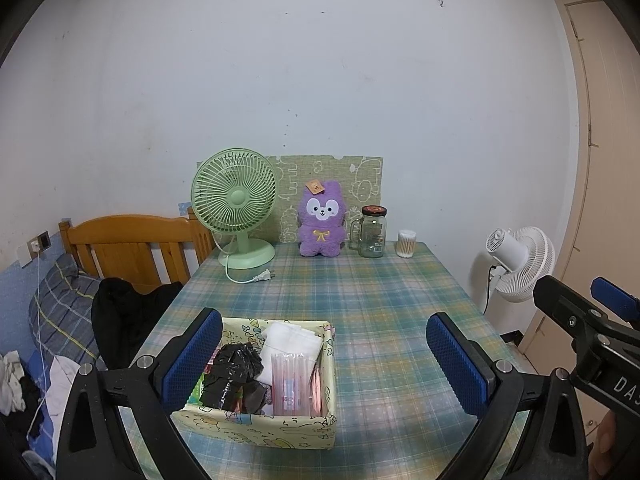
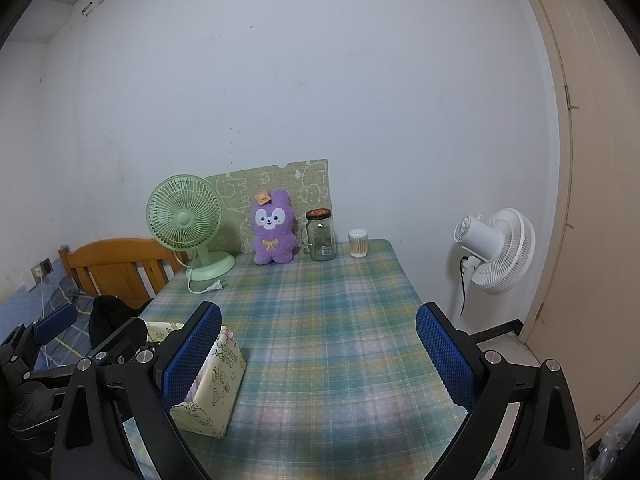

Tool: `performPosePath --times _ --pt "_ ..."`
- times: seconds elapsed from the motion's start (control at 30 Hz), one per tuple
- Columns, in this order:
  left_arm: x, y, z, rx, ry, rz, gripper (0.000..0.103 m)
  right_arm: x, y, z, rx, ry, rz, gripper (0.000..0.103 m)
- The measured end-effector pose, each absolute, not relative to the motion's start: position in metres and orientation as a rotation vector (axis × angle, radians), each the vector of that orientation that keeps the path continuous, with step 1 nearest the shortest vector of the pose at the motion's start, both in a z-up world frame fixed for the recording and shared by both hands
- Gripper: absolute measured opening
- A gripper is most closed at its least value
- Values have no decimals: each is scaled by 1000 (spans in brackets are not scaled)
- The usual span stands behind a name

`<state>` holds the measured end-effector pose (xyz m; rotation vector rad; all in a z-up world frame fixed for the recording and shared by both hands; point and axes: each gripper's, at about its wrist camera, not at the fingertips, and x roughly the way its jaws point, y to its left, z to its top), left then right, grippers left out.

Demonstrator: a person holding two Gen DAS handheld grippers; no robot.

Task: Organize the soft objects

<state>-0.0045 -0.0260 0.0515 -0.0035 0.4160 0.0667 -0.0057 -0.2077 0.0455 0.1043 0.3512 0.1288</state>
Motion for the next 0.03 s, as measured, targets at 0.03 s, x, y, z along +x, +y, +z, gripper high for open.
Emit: performPosePath --times 0.03 --pt "-4 -26 52 -3 416 66 103 -6 -208 46 104 351 129 99"
